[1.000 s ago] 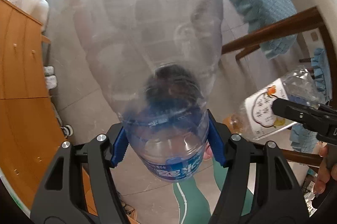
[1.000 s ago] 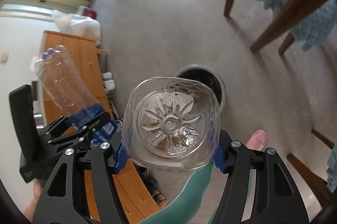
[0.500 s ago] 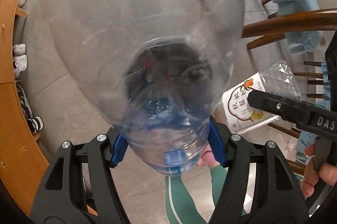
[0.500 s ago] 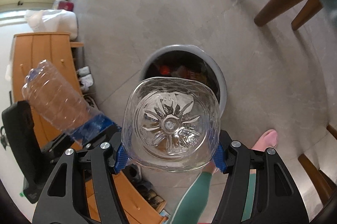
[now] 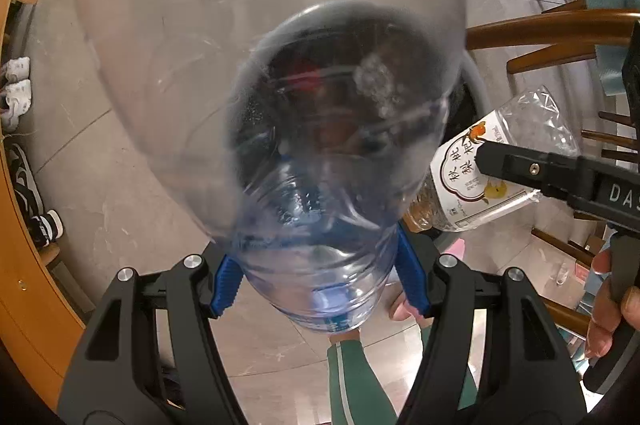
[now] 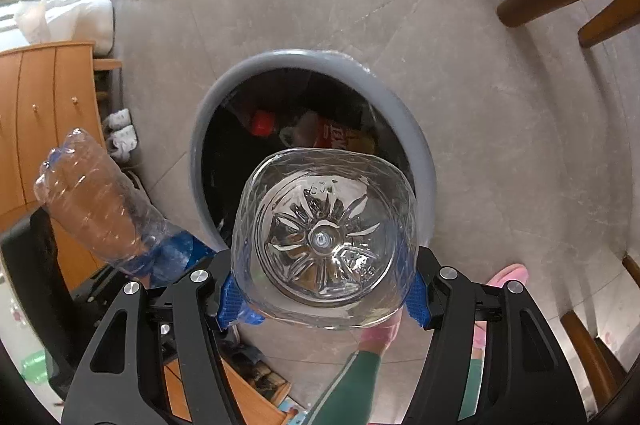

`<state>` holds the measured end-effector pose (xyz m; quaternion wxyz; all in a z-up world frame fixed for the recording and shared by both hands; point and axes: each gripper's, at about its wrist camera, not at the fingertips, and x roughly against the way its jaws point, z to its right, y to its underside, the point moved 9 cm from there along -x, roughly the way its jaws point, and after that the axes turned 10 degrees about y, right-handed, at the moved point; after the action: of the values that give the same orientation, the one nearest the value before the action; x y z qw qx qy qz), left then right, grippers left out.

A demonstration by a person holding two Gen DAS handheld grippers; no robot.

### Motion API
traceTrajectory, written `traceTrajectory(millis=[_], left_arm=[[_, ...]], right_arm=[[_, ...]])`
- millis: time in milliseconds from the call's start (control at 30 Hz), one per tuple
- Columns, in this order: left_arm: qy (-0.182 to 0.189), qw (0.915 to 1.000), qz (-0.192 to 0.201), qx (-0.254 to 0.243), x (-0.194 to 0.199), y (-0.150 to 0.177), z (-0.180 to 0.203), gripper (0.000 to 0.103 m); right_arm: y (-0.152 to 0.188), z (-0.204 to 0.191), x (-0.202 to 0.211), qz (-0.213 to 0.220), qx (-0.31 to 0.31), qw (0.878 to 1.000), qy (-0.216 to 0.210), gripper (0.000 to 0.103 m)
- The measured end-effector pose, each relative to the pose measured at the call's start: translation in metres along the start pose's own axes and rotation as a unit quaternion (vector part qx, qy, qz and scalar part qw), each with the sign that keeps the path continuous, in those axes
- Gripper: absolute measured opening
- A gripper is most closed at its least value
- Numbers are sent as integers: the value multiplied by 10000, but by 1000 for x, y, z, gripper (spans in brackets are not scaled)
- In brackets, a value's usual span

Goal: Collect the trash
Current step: 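Lift both bottles and carry them over the grey trash bin, then open both tools to drop the bottles into the bin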

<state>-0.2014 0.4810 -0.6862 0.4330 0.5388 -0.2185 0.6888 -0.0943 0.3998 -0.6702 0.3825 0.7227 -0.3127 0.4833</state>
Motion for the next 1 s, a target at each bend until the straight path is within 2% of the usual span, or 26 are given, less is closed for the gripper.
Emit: traceTrajectory(millis=[367, 567, 700, 1000], left_arm=[[67, 10000, 10, -44, 10, -3, 5, 63], [188, 9997, 38, -123, 16, -2, 10, 63], [223, 9994, 152, -233, 25, -7, 15, 74], [258, 9991, 195, -271, 42, 4, 26, 74]], right_arm=[[-8, 1, -10, 56, -172, 9998, 34, 67], [-13, 5, 6, 241, -337, 9991, -75, 67], [-10, 9, 20, 358, -404, 9984, -155, 67], [3, 13, 39, 359, -544, 9975, -290, 67]])
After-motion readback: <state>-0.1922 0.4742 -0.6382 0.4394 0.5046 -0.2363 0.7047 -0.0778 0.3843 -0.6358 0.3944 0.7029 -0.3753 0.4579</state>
